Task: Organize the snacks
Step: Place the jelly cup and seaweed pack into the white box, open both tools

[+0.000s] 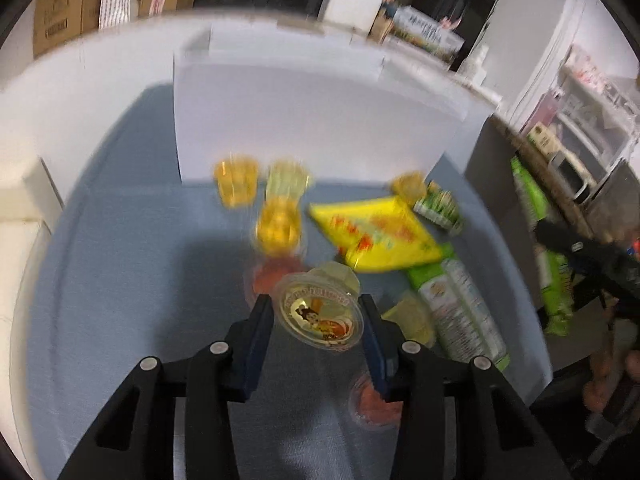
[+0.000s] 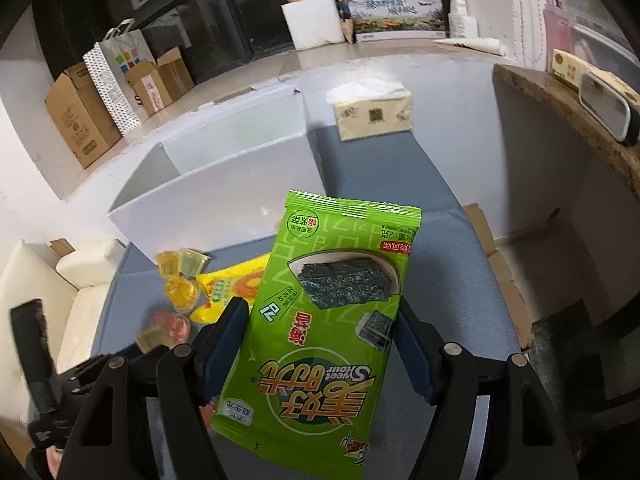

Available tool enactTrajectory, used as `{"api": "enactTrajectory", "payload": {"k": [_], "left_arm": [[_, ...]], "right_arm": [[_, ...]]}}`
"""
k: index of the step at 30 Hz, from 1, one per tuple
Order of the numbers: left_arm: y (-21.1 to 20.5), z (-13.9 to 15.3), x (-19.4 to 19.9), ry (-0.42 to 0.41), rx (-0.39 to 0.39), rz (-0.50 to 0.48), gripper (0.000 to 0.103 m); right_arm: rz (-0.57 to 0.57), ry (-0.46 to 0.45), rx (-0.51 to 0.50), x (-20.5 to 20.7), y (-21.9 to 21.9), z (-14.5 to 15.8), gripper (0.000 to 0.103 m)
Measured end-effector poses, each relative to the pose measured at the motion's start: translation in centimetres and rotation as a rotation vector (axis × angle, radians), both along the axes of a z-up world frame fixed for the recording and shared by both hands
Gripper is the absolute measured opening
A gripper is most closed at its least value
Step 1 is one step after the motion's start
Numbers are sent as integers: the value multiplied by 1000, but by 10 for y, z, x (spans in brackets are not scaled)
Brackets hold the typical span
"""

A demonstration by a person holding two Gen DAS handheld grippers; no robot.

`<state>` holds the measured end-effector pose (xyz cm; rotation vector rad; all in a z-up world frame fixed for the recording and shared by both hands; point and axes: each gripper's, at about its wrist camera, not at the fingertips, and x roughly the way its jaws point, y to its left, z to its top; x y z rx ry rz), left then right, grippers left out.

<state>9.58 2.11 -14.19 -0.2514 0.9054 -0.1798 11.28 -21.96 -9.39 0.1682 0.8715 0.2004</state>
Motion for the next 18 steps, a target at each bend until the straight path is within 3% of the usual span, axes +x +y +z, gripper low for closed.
{"api": "enactTrajectory", "payload": {"k": [4,8,13,18], "left_arm": [[13,48,18,-106,-4,6,47],[27,91,65,-194,15,39,47],[37,112,136,-192,27,59,47],[35,104,191,-140,85,68,48]], "right_arm": [[59,-74,7,20,14,27,76],[155,-154,-18,62,43,56,76],[241,-146,-35,139,81,69,76],[269,-68,-35,197,99,57,76]]}}
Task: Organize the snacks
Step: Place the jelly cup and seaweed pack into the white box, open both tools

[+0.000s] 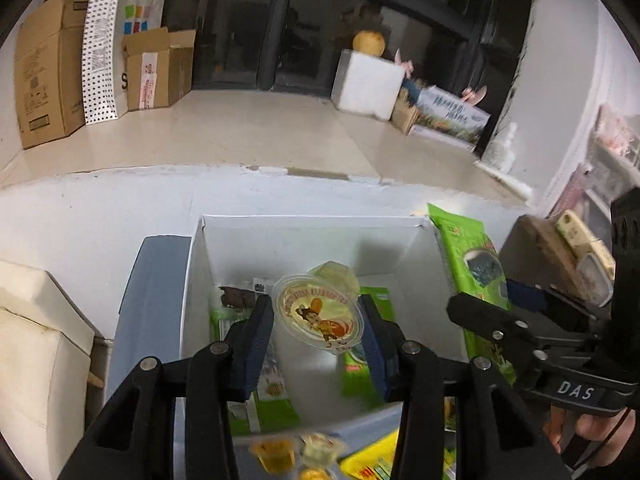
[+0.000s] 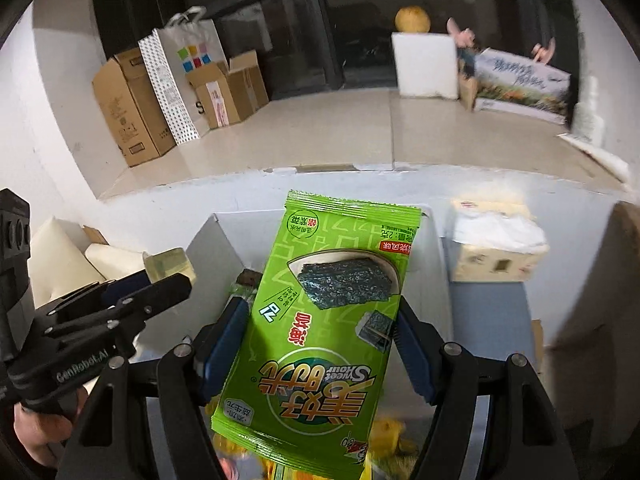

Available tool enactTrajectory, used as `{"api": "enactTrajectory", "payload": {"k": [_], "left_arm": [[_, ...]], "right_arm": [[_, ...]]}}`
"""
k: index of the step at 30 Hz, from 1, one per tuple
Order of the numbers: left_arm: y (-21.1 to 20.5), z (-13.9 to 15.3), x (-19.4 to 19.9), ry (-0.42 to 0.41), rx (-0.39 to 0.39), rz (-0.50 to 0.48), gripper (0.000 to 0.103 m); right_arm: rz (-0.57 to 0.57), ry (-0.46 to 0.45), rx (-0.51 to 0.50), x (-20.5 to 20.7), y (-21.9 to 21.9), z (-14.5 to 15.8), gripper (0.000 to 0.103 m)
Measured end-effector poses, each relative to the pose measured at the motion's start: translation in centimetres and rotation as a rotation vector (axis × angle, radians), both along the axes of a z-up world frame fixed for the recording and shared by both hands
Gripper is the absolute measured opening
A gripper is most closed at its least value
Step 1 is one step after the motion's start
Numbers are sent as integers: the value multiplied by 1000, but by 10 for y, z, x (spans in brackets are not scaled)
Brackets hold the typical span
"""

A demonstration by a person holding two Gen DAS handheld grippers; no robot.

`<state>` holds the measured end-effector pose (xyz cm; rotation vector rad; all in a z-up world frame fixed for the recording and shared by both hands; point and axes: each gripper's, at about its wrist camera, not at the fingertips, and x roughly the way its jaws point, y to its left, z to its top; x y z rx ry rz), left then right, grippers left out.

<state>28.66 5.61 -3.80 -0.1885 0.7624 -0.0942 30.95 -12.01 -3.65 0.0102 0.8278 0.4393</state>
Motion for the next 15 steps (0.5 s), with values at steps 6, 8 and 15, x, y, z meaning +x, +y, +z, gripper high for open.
{"api": "enactTrajectory", "payload": {"k": [6,8,15], "left_arm": [[0,-26,26,71,11,7,48],[0,-33,28,81,29,17,48],[2,-43,25,81,54,21,100]], "right_arm": [[1,36,-77,32,2,-24,76],[12,74,-79,37,2,-33,78],[-7,95,-63,45,-4,-44,95]]}}
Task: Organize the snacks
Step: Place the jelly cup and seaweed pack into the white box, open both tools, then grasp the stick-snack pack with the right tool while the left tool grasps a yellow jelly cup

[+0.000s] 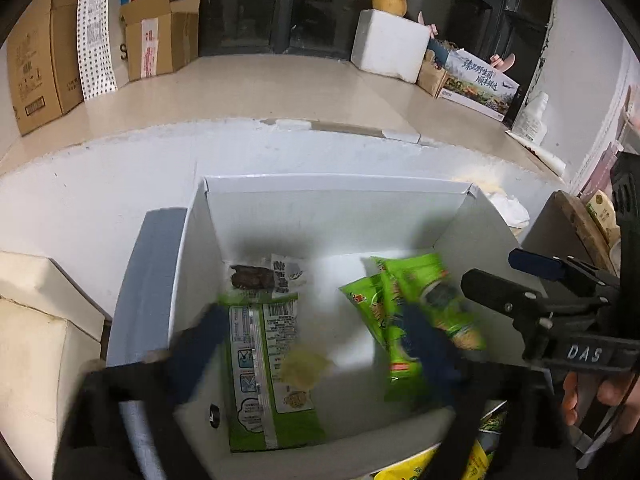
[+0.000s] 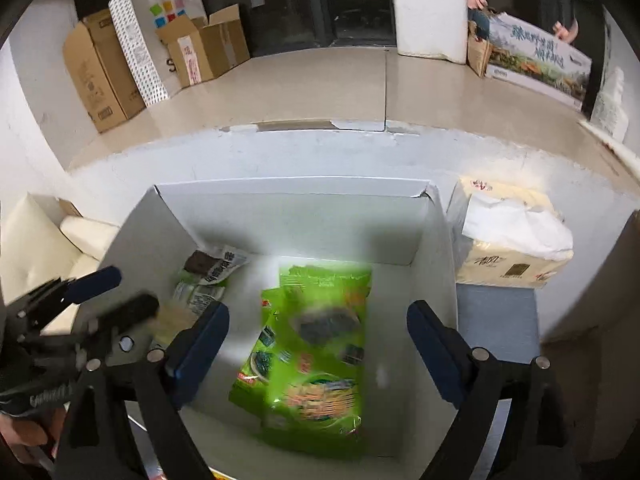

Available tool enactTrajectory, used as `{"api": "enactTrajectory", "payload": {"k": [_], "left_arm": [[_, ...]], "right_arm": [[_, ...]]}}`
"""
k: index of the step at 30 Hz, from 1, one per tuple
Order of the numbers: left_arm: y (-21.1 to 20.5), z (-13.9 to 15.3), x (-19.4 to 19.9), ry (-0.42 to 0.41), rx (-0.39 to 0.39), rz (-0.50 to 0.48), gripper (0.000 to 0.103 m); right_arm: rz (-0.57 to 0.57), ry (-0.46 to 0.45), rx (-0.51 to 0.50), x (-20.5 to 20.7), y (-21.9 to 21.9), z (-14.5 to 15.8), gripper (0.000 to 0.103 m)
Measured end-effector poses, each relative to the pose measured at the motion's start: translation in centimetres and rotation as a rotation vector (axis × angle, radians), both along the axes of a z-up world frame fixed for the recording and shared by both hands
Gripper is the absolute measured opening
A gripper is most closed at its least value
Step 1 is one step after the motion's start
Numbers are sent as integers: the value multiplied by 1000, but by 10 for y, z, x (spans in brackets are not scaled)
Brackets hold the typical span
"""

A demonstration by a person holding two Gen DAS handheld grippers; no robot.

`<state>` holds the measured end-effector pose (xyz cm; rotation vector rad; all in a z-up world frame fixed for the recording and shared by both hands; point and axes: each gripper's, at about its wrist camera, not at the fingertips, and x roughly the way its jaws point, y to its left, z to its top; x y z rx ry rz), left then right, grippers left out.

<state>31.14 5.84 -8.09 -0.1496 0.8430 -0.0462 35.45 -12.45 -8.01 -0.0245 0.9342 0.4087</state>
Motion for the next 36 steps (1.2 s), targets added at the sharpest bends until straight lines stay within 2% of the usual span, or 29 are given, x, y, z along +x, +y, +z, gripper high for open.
{"api": "enactTrajectory", "payload": {"k": [1,2,4,9,14,19,25,29,36], "left_arm": [[-2,1,-2,-10,11,-9,100],[-4,2,-2,-8,26,-11,100],[-6,4,-3,-8,39,-10,102],[-9,10,-8,-12,52,-28,103],[-10,15,-18,-17,32,-37,103],[-8,20,-37,-35,21,-28,103],[-10,23,-73,-51,47,0,103],[-12,19,-108,-58,60,7,103],[-15,-8,-164,-16,35,22,103]], "right_arm": [[-4,-5,-8,-1,-1,0,102],[-4,-22,-15,-2,-1,2,103],[-21,-59,-38,-5,-2,8,103],[-20,-77,-31,-8,-6,20,103],[-3,-97,-7,-22,-10,29,103],[26,-119,33,-57,-19,38,103],[69,-165,38,-133,-33,40,103],[82,-147,9,-175,-41,25,103],[34,-32,-121,-220,-51,-36,103]]}}
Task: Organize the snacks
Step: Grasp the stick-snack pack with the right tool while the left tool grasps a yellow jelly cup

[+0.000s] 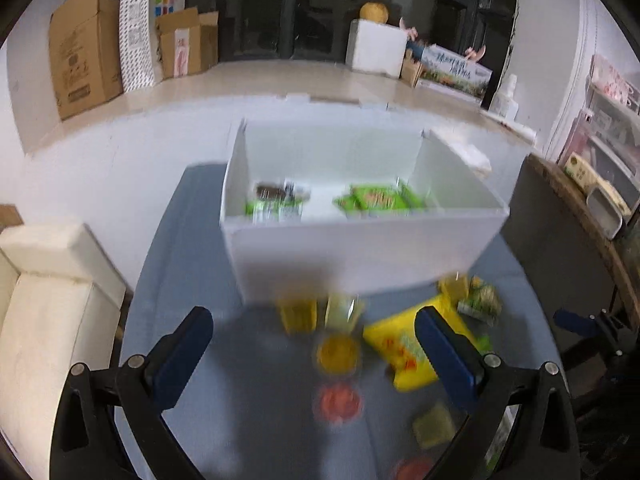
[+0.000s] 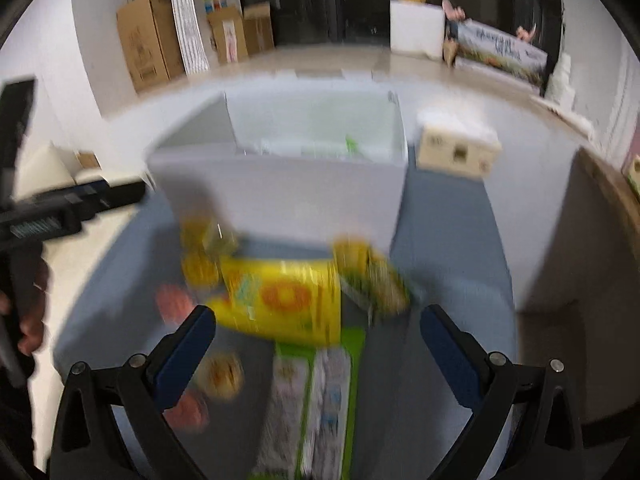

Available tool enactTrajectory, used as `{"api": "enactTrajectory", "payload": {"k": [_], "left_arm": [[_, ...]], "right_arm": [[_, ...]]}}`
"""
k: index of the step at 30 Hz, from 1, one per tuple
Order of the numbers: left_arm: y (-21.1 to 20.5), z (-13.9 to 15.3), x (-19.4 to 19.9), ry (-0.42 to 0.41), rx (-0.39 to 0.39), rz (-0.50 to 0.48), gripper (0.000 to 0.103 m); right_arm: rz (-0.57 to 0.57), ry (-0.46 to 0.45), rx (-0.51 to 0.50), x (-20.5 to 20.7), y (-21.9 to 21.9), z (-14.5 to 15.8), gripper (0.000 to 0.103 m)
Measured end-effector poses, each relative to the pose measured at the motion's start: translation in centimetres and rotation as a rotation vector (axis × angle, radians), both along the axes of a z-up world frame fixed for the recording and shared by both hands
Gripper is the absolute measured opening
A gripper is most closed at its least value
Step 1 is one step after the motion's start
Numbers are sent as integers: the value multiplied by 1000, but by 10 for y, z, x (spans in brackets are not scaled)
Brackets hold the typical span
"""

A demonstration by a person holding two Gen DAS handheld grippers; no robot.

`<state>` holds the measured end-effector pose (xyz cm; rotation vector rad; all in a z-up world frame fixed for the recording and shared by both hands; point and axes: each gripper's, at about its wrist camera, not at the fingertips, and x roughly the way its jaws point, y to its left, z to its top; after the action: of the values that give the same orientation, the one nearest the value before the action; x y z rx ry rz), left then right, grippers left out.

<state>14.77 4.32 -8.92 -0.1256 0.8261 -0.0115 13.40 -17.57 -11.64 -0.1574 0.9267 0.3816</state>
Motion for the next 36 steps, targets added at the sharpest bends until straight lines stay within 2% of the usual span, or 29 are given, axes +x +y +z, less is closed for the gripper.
{"api": "enactTrajectory", "payload": {"k": [9,12,13,14,15,16,17,22,28,31,36], "left_arm": [[-11,-43,-39,96,-31,-36,103],[-21,-51,-44,109,5,-71,103],[-23,-52,-46,108,16,-82,103],[-26,-53,-48,107,19,-99,103],[-28,-55,-49,111,14,-113,103],[-31,-57,-50,119,5,-123,103],[-32,-59,-50,126,-2,-130,103],[-56,-67,-45,149,-14,-203,103],[-87,-76,-35,183,-56,-279,103],[-97,-84,-26,214,-65,-274,103],[-99,-96,-17,264,-82,-240,102]], "right_arm": [[30,138,-119,-19,6,-58,103],[30,161,-145,-19,7,-69,103],[27,164,-124,-19,5,-70,103],[16,159,-104,-19,1,-68,100],[5,147,-101,-20,-1,-66,92],[-1,139,-94,-20,-2,-64,77],[-9,134,-93,-20,-5,-62,69],[-8,167,-37,-23,-20,-56,62],[-51,157,42,-42,-62,-36,62],[-75,136,63,-57,-78,-27,62],[-108,112,96,-60,-91,-19,62]]}}
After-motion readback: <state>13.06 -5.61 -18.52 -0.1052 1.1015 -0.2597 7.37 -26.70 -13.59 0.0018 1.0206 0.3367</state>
